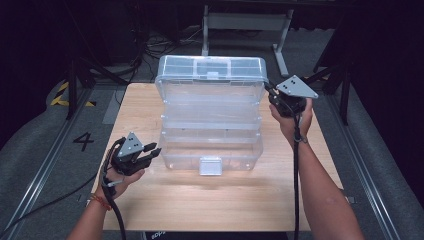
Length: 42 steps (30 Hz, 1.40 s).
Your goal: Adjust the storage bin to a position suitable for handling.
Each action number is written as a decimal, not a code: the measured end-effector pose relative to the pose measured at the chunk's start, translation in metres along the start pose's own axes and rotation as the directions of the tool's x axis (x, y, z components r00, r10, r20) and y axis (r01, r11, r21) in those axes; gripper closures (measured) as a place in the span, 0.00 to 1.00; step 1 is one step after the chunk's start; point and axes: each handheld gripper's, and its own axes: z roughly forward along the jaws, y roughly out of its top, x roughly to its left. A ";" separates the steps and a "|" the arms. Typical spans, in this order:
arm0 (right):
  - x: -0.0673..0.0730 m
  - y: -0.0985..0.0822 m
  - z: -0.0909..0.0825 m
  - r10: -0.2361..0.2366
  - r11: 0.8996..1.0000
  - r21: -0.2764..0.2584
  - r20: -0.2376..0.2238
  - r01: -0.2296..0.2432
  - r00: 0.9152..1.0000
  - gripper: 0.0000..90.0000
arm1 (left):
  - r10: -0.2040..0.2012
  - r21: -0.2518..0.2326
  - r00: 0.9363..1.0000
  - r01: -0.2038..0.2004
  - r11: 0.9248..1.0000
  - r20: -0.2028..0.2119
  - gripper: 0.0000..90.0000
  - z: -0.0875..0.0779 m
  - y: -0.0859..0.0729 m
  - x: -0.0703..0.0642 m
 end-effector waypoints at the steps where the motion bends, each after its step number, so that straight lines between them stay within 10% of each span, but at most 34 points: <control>1: 0.000 0.000 0.001 -0.001 1.000 0.003 0.000 0.001 1.000 0.92 | 0.004 0.005 1.000 -0.004 1.000 -0.004 0.79 -0.001 -0.001 0.000; 23: -0.005 0.005 0.008 -0.017 1.000 0.024 0.004 0.017 1.000 0.93 | -0.009 0.219 0.999 0.002 0.976 0.030 0.54 -0.006 -0.069 0.008; 40: -0.011 0.008 0.017 -0.003 0.999 0.033 -0.012 0.003 1.000 0.94 | -0.139 0.266 0.990 0.125 0.956 0.035 0.23 0.002 -0.094 0.005; 42: -0.013 0.008 0.018 0.003 0.999 0.034 -0.019 -0.002 1.000 0.94 | -0.128 0.239 0.992 0.119 0.964 0.022 0.22 0.001 -0.097 0.004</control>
